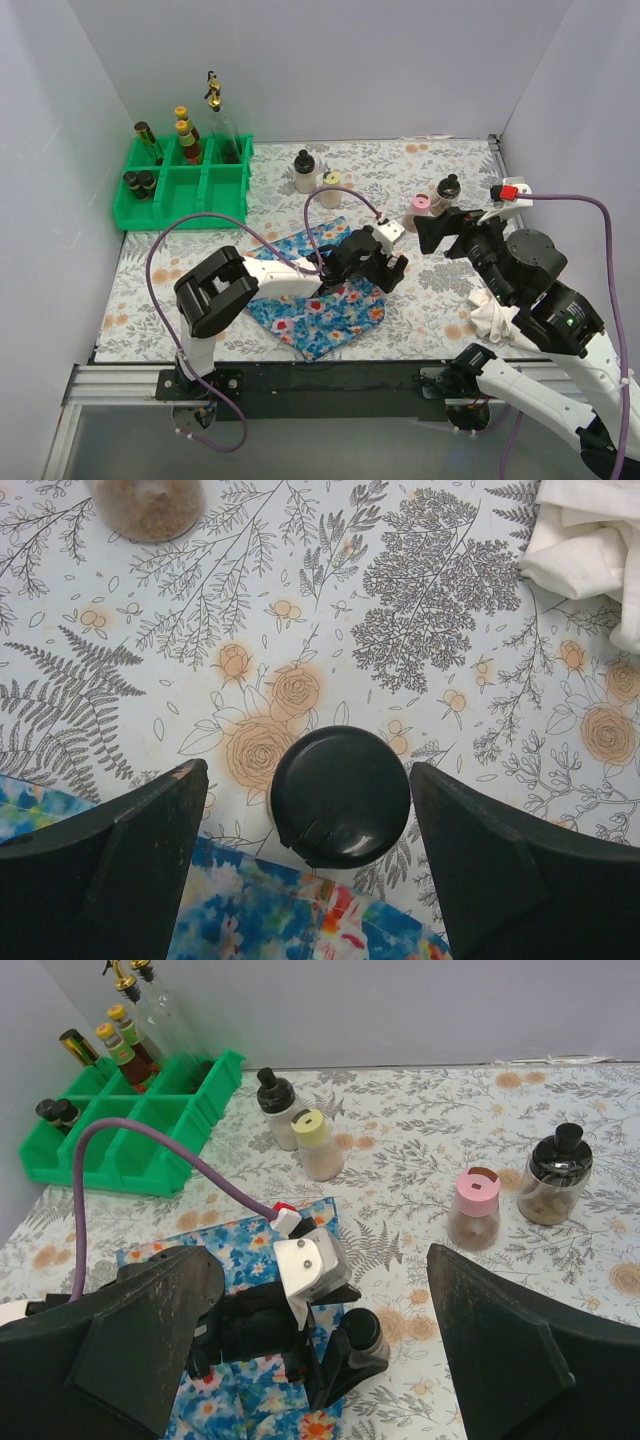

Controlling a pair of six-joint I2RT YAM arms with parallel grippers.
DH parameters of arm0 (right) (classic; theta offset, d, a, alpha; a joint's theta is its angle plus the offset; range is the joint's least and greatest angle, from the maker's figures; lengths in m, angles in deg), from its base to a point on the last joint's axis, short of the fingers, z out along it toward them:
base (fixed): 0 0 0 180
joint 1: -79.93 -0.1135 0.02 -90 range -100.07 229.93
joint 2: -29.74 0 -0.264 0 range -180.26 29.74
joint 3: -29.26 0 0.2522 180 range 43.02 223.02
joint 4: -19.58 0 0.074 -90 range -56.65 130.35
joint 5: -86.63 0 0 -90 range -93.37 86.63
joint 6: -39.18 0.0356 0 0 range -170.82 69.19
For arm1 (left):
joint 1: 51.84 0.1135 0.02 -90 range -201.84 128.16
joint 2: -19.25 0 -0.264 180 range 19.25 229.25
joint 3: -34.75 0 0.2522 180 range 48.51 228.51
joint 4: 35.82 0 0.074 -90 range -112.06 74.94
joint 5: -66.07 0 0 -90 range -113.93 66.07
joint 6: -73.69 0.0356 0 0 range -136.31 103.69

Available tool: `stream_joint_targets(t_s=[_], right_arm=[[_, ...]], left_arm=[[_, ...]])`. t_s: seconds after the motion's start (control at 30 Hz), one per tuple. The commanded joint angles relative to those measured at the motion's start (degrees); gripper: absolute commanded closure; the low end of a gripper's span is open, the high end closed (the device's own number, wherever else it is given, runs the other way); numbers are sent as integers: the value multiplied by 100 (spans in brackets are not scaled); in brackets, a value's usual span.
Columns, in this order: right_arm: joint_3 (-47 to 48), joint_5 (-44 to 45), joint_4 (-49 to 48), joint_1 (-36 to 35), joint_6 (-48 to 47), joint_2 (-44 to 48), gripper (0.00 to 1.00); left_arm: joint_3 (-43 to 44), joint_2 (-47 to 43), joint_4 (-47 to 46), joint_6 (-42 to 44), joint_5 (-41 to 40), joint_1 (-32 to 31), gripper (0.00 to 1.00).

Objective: Organize the condiment bottles
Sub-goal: Pick up the bottle from the center of the board, then place the bottle in the storage box.

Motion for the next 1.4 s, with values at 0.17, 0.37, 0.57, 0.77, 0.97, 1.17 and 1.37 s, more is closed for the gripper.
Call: stream_joint_targets(t_s=[0.17,0.37,0.57,0.77,0.97,1.17,1.37], right_arm=[[-62,201,-340,27,-137,162,1],[-352,254,-375,27,-76,179,1],[-484,70,-480,27,170,179,2],[-817,-299,-779,27,382,276,2],[-1432,-256,-1218,27,320,487,2],[-1741,-159,-1648,27,303,627,1],[-1776,-326,-1799,27,276,575,1]], left_arm=[[369,109,0,98,-76,-70,43],[123,-654,106,-166,-207,-96,84],[509,-1138,860,-175,-839,-88,100],[1361,-1279,2247,168,-1895,465,100],[1582,-1779,2901,10,-2079,2230,100],[1398,-2430,3024,-148,-2634,4208,100],[792,-2625,2734,-1211,-1844,6677,100]])
